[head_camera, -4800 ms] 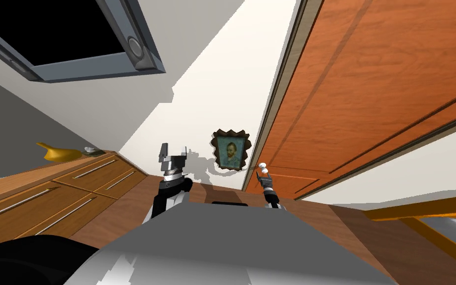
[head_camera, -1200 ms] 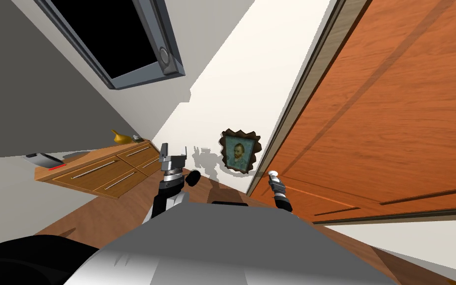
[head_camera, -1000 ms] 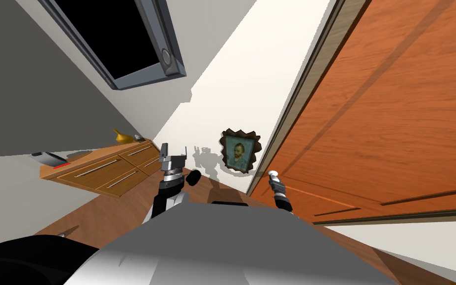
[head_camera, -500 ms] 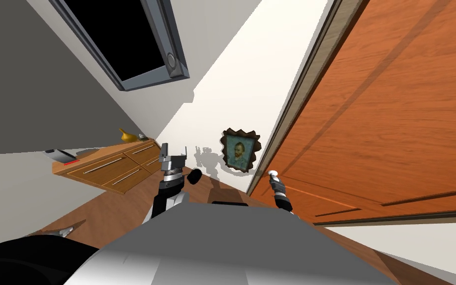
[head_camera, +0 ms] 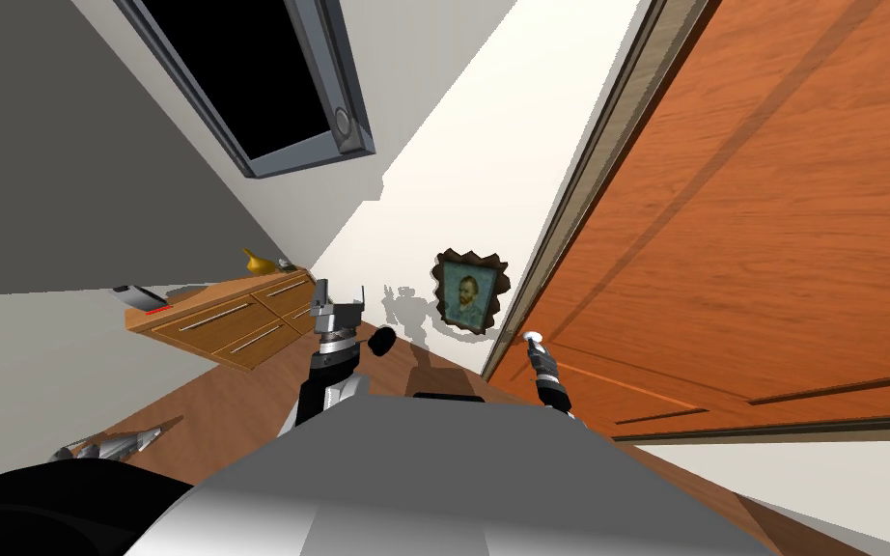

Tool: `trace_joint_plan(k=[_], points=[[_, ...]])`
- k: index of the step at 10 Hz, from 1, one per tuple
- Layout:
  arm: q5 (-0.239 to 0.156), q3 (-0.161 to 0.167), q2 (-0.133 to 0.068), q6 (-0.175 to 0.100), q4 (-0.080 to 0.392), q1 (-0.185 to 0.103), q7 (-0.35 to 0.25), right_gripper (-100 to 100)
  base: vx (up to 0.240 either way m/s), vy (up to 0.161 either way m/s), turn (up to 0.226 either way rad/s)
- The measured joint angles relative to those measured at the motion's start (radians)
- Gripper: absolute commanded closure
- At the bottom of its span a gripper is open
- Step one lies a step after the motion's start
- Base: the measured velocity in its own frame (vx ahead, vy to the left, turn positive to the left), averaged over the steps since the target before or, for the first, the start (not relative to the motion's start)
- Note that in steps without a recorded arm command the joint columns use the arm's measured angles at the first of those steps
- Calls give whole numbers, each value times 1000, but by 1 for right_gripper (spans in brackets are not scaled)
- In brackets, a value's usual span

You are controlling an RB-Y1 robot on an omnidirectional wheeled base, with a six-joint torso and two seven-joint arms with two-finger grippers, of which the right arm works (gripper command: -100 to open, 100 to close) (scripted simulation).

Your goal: Pull the door open

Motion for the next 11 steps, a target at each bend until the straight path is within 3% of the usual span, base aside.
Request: trace_joint_plan(k=[11], points=[[-132, 71, -32, 2, 9, 1, -273, 100, -36, -12, 39]])
